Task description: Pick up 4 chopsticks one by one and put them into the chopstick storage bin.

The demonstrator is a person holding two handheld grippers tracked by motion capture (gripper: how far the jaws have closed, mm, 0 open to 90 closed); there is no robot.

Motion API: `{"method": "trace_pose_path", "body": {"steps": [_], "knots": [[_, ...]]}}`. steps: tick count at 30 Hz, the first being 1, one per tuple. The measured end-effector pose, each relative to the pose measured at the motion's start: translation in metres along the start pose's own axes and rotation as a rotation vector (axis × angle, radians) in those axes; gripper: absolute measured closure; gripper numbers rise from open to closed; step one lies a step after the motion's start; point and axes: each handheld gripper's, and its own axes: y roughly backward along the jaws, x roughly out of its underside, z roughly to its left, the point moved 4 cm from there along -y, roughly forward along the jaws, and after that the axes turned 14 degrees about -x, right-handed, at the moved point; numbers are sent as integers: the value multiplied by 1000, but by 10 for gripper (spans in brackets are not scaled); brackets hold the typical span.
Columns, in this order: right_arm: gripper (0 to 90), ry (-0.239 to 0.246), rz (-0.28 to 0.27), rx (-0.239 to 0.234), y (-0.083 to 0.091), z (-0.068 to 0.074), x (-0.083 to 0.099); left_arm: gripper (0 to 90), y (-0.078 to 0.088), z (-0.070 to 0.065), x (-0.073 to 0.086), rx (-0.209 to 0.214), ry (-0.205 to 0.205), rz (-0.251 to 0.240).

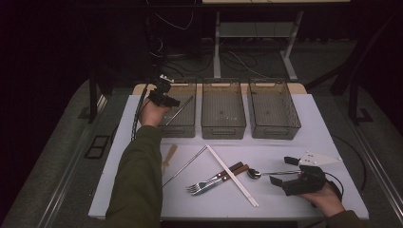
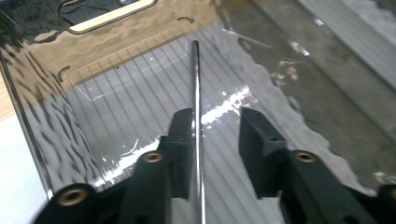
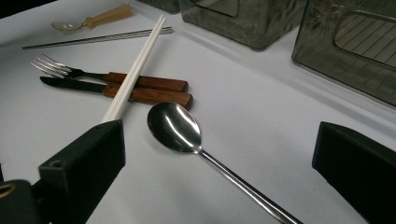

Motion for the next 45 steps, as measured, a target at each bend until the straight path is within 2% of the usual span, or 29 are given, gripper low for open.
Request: {"method": "trace_pose_path", "body": {"steps": [1,2,4,6,7,9,11,12,16,20,23,25,26,27,28,30,31,32,33,34,39,41,42,45], "knots": [[28,0,1,0,0,0,0,587,5,-2,0,14,16,1],[28,2,2,0,0,0,0,566,10,-3,-1,30,13,-2],[27,0,1,1,-1,0,0,527,22,-5,-2,31,-4,-29],[27,1,2,1,-1,0,0,512,28,-6,-3,34,-10,-44],[28,2,1,1,-1,0,0,511,41,-9,-2,52,-13,-61],[27,2,1,1,-1,0,0,509,53,-13,0,74,-28,-67],[28,2,2,1,-1,1,0,508,59,-15,2,70,-36,-70],[27,3,2,1,-1,1,0,510,70,-18,7,68,-50,-74],[27,3,3,3,0,1,-1,540,89,-26,19,68,-63,-74],[27,3,2,7,0,1,-1,558,98,-34,29,85,-62,-80],[28,3,2,10,0,1,0,558,108,-44,46,110,-70,-100],[28,3,2,10,0,1,0,558,110,-47,51,119,-67,-110],[28,4,2,11,0,0,0,558,112,-53,60,144,-71,-122],[28,3,2,12,0,0,0,562,112,-53,60,144,-71,-122],[28,2,4,11,0,0,0,576,113,-60,70,154,-76,-127],[28,4,6,12,-1,1,0,586,112,-68,78,179,-79,-114],[28,4,6,12,-1,1,0,599,112,-68,78,179,-79,-114],[27,4,7,13,-1,1,0,610,109,-75,86,195,-87,-99],[27,4,7,13,-1,1,0,625,109,-75,86,195,-87,-99],[27,3,8,14,-1,0,0,641,106,-82,93,203,-94,-75],[28,10,8,16,-1,0,0,714,100,-93,103,221,-93,-30],[28,6,10,16,-1,0,0,746,95,-102,108,227,-115,12],[28,7,10,17,-1,0,0,756,95,-102,108,227,-115,12],[28,3,12,17,-1,1,0,777,89,-113,114,236,-150,57]]}}
